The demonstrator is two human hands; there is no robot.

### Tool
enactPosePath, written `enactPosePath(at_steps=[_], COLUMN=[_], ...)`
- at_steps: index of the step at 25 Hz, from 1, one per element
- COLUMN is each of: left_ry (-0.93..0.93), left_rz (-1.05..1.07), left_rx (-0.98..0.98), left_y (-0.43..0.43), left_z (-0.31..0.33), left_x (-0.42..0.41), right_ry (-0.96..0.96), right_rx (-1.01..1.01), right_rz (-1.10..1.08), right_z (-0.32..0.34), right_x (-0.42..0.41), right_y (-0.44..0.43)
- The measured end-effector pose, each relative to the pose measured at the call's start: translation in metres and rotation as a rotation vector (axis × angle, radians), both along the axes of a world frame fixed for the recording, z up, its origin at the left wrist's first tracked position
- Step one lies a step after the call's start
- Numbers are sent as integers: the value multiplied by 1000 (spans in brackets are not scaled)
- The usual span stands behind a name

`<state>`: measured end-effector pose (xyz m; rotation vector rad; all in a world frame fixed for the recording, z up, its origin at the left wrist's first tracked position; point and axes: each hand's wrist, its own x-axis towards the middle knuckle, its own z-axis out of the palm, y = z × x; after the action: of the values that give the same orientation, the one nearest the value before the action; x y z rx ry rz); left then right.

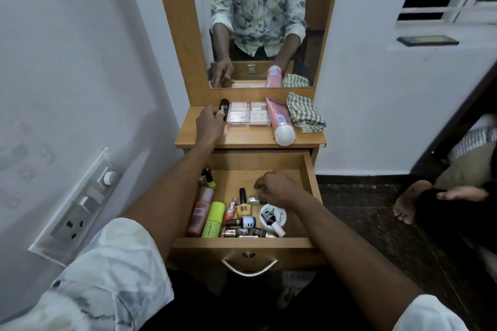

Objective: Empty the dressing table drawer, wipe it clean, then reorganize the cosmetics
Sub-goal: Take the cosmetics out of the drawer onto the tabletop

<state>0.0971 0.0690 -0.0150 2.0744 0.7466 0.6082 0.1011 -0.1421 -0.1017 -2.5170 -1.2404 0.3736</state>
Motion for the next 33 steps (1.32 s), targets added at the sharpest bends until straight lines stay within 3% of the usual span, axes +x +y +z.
enactPosePath(at_steps=[4,7,9,12,15,17,20,26,30,33], left_ry=[-2,-32,-99,-344,-450,-378,-285,-212,-63,-50], left_rz=[-17,-8,10,41,-291,-519,-503,-177,-84,-74], left_rx=[-91,-172,-190,-158,-253,-274,-309,-3,234,277], left_y=[7,12,13,-1,-23,-31,-34,-19,-11,-10], left_z=[-4,-4,-7,-16,-10,-1,12,34,27,20], left_x=[-11,-13,-18,-43,-76,-83,-72,-20,13,31], right_ry=[-67,-144,-74,214,454,329,105,-53,-5,141], right_rx=[-120,-86,133,588,962,1023,961,553,-26,-222], right_rz=[117,67,11,-64,-214,-318,-374,-327,-213,-173], right_z=[-1,7,14,35,64,78,87,81,52,40], right_x=[-5,-4,-3,-15,-32,-31,-19,-1,5,-12], right_y=[6,7,2,-1,14,30,49,41,-5,-23])
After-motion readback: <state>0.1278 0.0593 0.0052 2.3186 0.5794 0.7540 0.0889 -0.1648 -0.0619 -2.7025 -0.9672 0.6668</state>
